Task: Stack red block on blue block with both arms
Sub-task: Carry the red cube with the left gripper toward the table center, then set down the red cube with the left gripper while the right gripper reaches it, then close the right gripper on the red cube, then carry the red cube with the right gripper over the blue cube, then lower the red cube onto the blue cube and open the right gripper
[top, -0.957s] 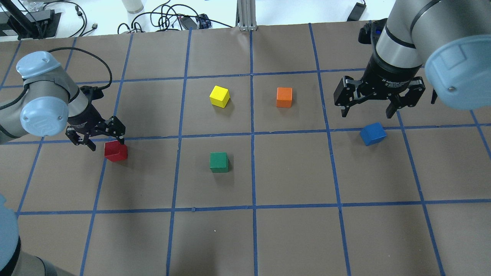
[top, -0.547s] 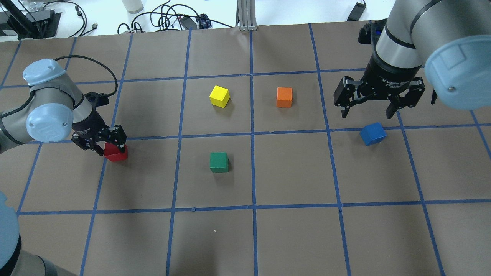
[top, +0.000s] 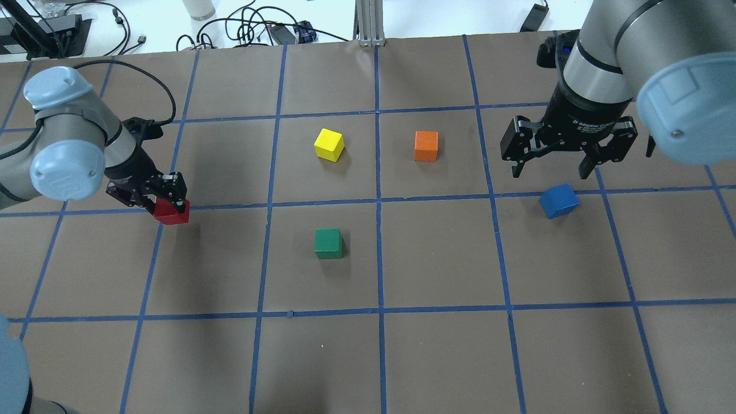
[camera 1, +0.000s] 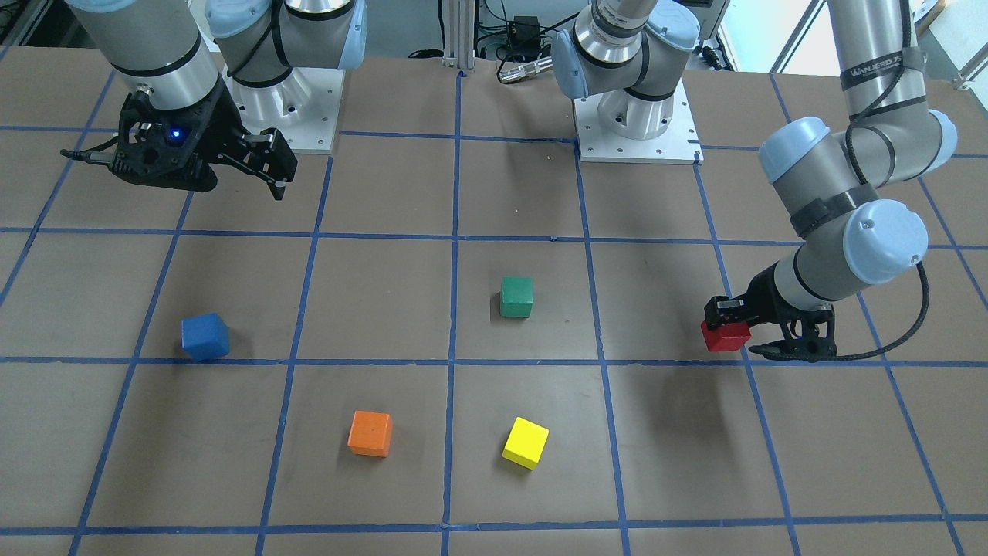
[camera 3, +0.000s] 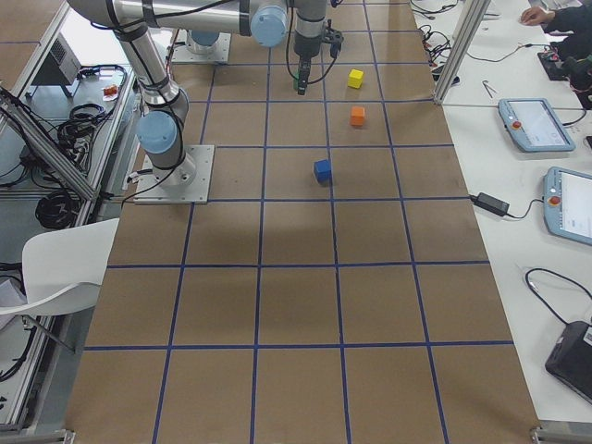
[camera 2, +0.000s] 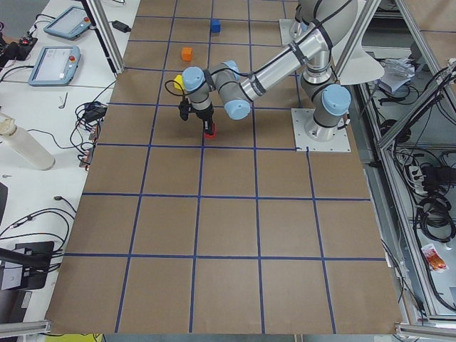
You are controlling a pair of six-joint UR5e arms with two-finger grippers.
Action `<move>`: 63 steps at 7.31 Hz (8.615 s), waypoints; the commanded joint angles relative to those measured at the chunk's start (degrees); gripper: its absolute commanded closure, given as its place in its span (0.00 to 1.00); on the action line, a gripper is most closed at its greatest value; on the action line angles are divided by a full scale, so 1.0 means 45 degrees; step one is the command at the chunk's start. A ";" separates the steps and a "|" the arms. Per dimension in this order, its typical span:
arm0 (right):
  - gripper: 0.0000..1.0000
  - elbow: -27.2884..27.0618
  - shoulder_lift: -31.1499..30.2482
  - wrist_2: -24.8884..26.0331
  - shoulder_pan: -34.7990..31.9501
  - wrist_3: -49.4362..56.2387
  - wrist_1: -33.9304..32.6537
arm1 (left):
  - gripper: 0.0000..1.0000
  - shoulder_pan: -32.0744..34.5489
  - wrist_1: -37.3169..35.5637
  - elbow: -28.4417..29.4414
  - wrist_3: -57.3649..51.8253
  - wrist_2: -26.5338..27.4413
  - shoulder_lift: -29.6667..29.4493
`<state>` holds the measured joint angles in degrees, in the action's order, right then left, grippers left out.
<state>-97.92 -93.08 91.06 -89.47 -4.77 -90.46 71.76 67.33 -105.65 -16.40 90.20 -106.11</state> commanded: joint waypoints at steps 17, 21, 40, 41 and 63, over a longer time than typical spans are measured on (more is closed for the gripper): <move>0.00 -0.0271 0.0195 0.0586 0.0098 -0.0092 -0.0133 | 0.00 0.8566 -0.1048 0.3127 0.6655 -0.1624 -0.2284; 0.00 -0.0174 0.0932 0.0508 -0.0115 -0.0092 -0.1836 | 0.00 0.4885 0.2434 0.3243 0.2054 -0.1607 0.1578; 0.00 0.1643 0.8085 -0.1114 -0.4570 0.0045 -0.7221 | 0.00 0.3760 0.4570 0.2755 0.3351 -0.0221 0.4538; 0.00 0.1643 0.8086 -0.1133 -0.4570 -0.0071 -0.7339 | 0.00 0.3780 0.4570 0.2755 0.3351 -0.0240 0.4537; 1.00 -0.3103 0.3165 -0.0449 0.3438 0.7546 -0.7125 | 0.00 0.3780 0.4745 0.2833 0.3155 -0.0338 0.4537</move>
<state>-111.79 -78.72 89.27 -73.89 29.57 -122.36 88.77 88.69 -92.90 -2.30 88.75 -85.69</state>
